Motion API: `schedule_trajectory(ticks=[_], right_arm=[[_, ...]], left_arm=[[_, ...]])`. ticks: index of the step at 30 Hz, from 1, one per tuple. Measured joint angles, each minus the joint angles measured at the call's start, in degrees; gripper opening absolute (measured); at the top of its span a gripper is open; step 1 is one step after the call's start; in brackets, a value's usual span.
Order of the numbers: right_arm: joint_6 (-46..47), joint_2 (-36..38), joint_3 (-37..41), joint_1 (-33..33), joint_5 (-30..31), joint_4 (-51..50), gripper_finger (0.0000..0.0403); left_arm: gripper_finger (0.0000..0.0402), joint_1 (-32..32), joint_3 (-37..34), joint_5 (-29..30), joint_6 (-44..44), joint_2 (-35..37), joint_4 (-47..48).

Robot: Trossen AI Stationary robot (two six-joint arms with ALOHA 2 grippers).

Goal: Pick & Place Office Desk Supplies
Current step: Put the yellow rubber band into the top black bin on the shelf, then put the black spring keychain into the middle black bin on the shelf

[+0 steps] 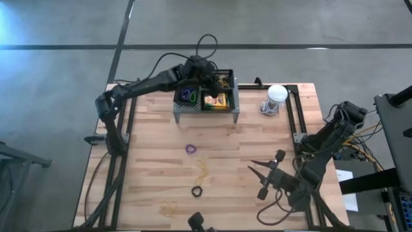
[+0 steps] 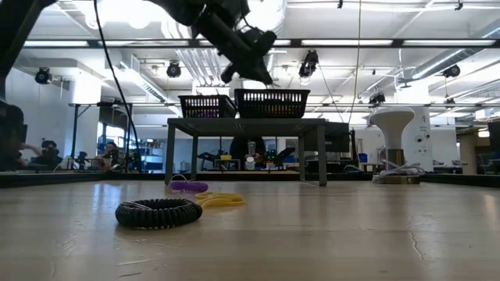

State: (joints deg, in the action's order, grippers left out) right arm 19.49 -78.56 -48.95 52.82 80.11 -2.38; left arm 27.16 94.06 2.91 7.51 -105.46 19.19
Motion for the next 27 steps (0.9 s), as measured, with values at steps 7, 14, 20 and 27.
schedule_trajectory(ticks=[7,14,20,27], right_arm=[[0.2,0.0,0.0,0.0,0.0,0.4,0.0087],[0.0,0.1,0.0,0.0,-0.2,0.9,0.0082],[0.0,0.1,0.1,0.0,-0.4,1.0,0.0086],[0.0,0.1,0.1,0.0,-0.5,1.1,0.0077]], left_arm=[[0.0017,-0.1,0.9,0.7,0.1,-5.0,-2.1],[0.0032,0.0,0.5,2.0,1.3,-7.4,-4.2],[0.0100,0.1,0.5,2.0,0.0,-7.9,-4.7],[0.0171,0.1,2.3,2.0,-0.2,-6.0,-5.7]])
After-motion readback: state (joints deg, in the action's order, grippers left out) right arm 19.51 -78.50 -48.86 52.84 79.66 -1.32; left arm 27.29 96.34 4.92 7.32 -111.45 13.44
